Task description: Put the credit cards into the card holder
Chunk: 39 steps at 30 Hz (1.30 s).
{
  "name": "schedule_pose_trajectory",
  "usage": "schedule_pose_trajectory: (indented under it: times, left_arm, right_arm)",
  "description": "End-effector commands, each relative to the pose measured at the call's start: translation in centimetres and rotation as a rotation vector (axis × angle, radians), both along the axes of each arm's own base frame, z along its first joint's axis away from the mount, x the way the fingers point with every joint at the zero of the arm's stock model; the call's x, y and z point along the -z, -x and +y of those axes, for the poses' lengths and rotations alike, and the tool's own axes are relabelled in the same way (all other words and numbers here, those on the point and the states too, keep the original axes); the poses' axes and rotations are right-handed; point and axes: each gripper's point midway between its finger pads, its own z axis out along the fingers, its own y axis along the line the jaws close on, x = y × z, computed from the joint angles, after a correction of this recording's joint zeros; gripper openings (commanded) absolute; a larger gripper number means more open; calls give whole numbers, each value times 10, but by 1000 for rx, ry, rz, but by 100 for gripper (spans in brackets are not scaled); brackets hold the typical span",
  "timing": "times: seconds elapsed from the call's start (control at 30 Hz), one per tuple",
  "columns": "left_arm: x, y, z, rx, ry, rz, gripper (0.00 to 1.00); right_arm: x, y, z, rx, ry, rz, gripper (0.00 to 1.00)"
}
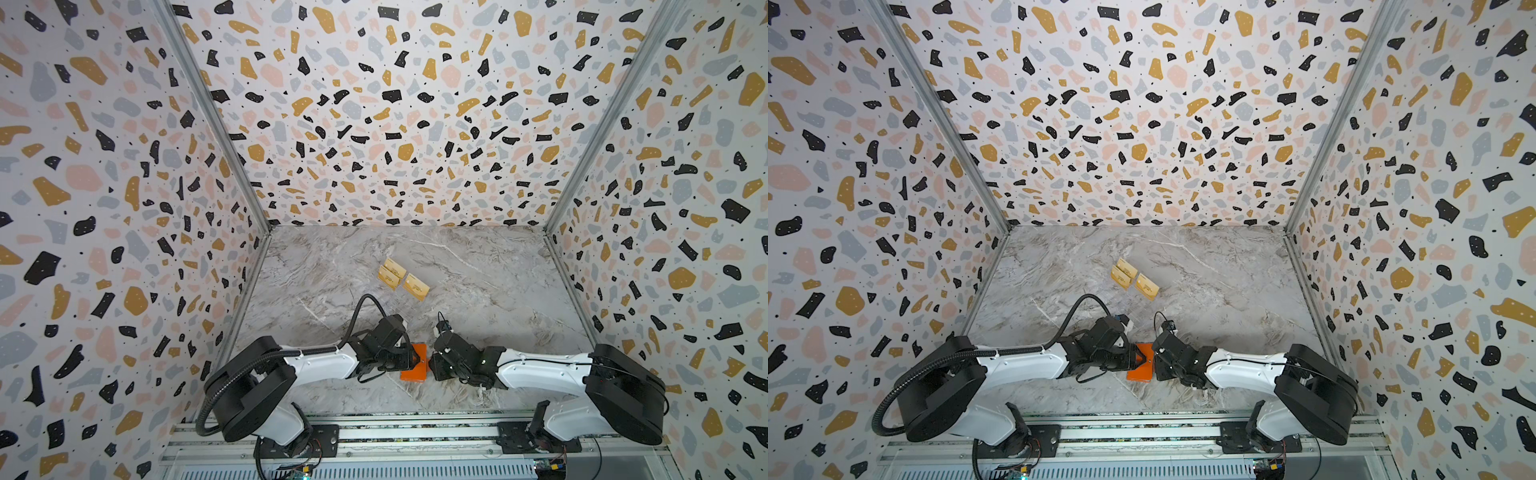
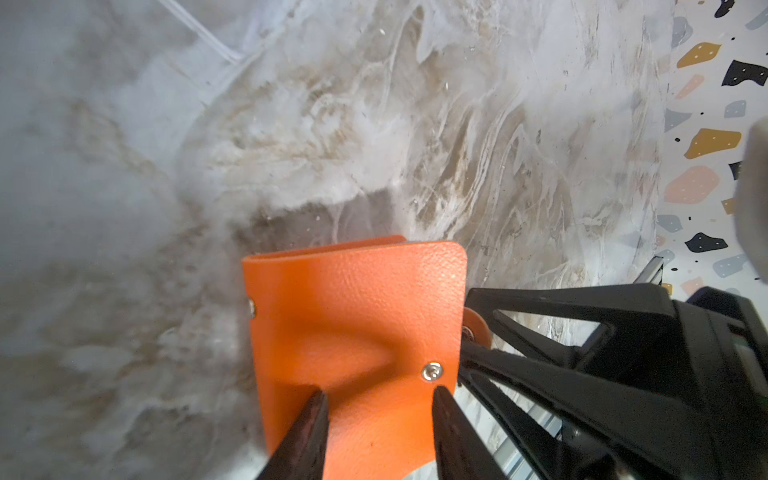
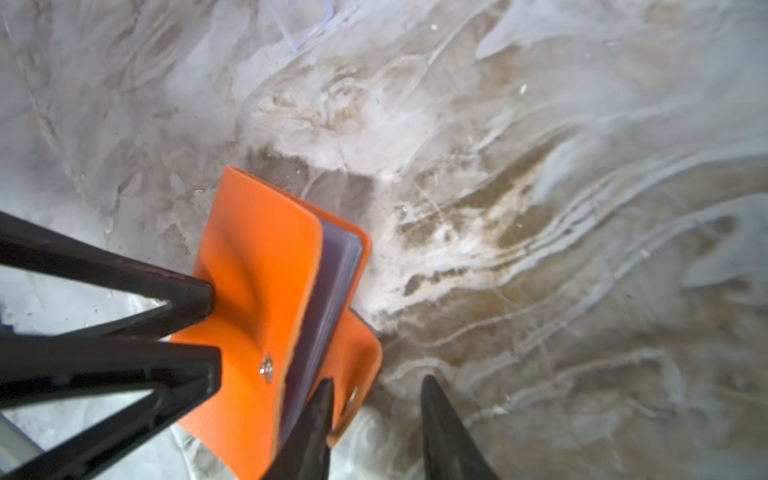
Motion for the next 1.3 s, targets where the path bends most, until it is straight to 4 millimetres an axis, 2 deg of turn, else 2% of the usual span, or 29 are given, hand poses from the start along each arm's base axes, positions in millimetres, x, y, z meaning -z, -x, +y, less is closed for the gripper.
schedule_pose_trajectory:
  times: [0.0, 0.17, 0.4, 0.63, 0.73, 0.87, 1.07, 1.13, 1.2, 1.27]
  left_arm:
    - [35, 10, 35, -16, -195, 47, 44]
    - [41, 12, 39, 10, -273, 39, 42]
    - [48, 15, 38, 43, -343, 17, 39]
    - [41, 11, 35, 60, -377, -25, 38]
    - [29, 6, 33, 56, -368, -54, 41]
    - [16, -3, 37, 61, -403, -106, 49]
    - [13, -10, 41, 63, -437, -134, 60]
    - [11, -11, 37, 69, -406, -130, 61]
    - [-1, -13, 28, 70, -331, -138, 63]
    - [-9, -16, 28, 54, -298, -142, 64]
  right_arm:
    - [-5, -1, -9, 29, -5, -1, 30]
    - [-11, -3, -6, 26, -96, 50, 24]
    - [-8, 0, -1, 3, -162, 127, 21]
    - [-6, 6, 5, -19, -220, 191, 19]
    - [-4, 7, 5, -20, -218, 201, 18]
    - [-3, 7, 4, -19, -230, 208, 10]
    - [-8, 4, 4, -19, -253, 203, 6]
    - [-7, 4, 4, -18, -251, 204, 5]
    - [-7, 4, 4, -19, -250, 202, 3]
    - [-10, 3, 5, -21, -260, 199, 3]
